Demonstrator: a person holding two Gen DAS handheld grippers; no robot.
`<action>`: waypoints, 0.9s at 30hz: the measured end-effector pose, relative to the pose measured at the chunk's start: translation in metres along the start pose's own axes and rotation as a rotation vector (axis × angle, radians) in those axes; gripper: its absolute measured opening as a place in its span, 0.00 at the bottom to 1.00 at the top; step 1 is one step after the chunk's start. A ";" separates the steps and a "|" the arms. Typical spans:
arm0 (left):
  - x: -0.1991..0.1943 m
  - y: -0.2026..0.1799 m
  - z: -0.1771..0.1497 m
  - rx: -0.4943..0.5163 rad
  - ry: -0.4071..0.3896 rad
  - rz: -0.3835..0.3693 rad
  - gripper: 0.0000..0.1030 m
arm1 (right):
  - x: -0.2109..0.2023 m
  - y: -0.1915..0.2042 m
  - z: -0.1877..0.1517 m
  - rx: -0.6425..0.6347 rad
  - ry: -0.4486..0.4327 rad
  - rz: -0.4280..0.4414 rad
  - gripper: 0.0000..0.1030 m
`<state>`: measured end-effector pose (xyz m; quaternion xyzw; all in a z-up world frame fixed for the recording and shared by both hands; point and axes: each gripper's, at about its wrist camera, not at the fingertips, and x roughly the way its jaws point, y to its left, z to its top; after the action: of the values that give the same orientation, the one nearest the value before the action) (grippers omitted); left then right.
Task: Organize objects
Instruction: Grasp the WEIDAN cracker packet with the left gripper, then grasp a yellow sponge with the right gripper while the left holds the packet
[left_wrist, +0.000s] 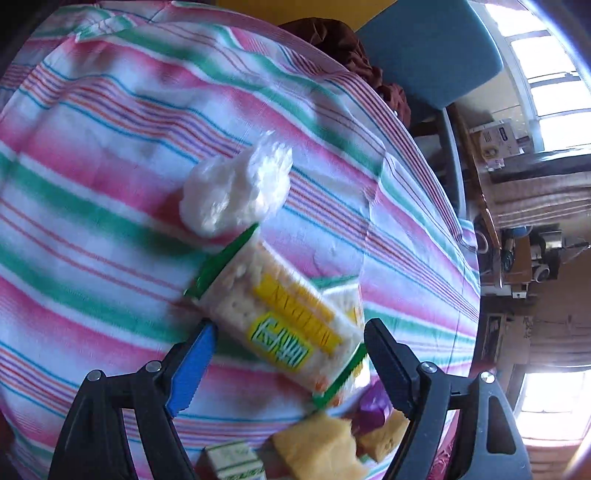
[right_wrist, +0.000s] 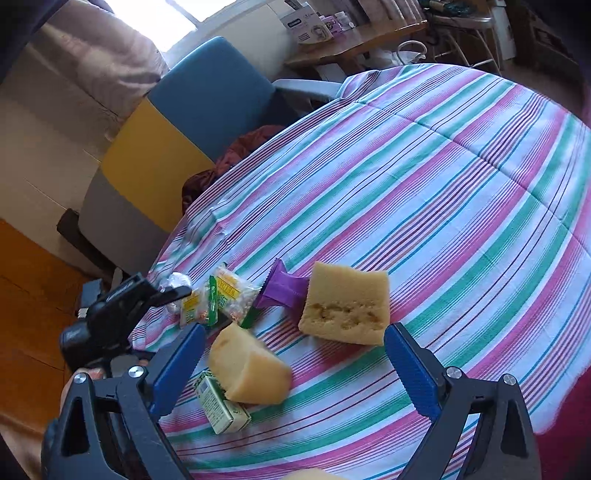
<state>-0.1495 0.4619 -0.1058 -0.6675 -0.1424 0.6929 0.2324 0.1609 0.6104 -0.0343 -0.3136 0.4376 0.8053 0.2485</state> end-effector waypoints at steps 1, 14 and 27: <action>0.003 -0.003 0.003 0.008 -0.010 0.021 0.80 | 0.000 -0.001 0.000 0.004 0.004 0.008 0.95; 0.001 -0.004 -0.015 0.318 -0.066 0.213 0.42 | 0.001 -0.005 0.002 0.020 0.003 0.015 0.96; -0.046 0.048 -0.094 0.637 -0.127 0.285 0.40 | 0.008 -0.011 0.003 0.021 0.020 -0.052 0.95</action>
<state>-0.0631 0.3866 -0.0968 -0.5301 0.1611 0.7683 0.3206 0.1621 0.6191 -0.0445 -0.3303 0.4400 0.7908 0.2682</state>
